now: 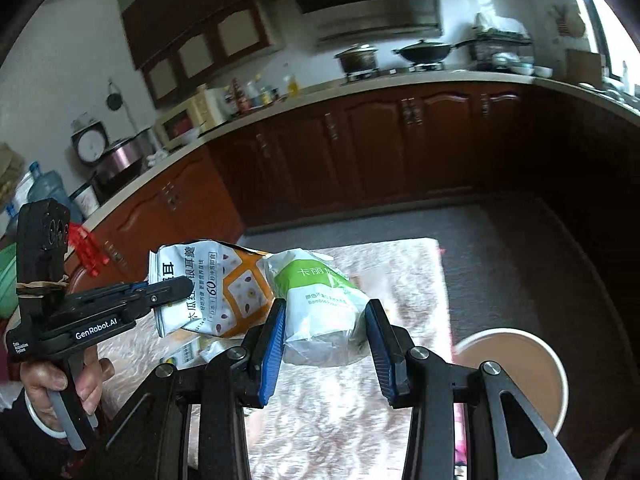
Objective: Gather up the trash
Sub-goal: 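Carry the snack bag and plastic bag to the white bucket and release both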
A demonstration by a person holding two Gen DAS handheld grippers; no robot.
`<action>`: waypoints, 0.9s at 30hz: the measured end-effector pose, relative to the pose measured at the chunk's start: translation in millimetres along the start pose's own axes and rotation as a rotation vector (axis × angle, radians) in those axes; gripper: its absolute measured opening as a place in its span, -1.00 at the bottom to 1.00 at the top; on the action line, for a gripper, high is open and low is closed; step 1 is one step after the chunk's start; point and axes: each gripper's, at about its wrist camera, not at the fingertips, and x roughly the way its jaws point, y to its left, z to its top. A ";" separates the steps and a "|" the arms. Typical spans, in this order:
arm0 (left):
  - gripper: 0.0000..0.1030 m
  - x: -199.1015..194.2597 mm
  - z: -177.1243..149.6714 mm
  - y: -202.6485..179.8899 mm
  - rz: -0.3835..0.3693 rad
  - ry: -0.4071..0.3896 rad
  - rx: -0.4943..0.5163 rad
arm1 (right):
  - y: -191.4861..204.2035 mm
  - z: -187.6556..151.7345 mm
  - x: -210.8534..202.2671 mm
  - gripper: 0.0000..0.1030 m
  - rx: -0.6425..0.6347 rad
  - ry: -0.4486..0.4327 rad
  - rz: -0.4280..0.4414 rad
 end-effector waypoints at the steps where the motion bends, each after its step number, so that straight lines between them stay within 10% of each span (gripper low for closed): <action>1: -0.83 5.2 2.4 -7.2 -0.005 0.000 0.008 | -5.9 -0.1 -4.2 -0.26 0.010 -0.007 -0.018; 27: -0.83 107.3 15.2 -129.3 -0.130 0.111 0.121 | -122.4 -32.4 -43.7 -0.26 0.220 -0.007 -0.271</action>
